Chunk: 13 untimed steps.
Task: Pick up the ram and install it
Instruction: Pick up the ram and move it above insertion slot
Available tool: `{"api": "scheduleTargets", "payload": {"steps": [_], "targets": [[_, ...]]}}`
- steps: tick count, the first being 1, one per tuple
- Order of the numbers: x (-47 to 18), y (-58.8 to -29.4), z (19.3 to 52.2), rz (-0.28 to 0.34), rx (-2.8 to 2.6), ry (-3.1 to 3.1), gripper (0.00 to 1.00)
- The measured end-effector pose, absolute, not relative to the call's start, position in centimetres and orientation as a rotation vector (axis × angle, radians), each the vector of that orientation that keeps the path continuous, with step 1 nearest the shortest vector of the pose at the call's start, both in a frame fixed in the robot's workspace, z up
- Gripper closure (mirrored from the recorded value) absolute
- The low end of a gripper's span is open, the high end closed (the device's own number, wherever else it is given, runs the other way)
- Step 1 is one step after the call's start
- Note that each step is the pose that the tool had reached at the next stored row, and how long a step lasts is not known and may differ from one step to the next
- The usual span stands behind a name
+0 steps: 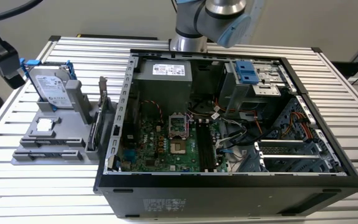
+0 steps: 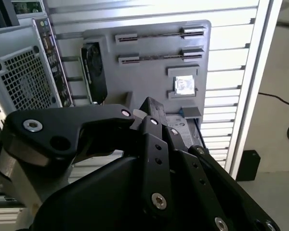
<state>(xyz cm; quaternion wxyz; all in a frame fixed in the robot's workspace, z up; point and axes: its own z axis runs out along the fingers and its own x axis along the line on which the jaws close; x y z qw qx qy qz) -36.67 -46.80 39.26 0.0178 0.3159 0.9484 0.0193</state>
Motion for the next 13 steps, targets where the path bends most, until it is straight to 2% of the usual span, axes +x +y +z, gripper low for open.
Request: {"api": "scheduleTargets", "payload": {"steps": [13], "targets": [[-36.68, -46.79, 39.26, 0.053, 1.139, 2.894, 1.0]]}}
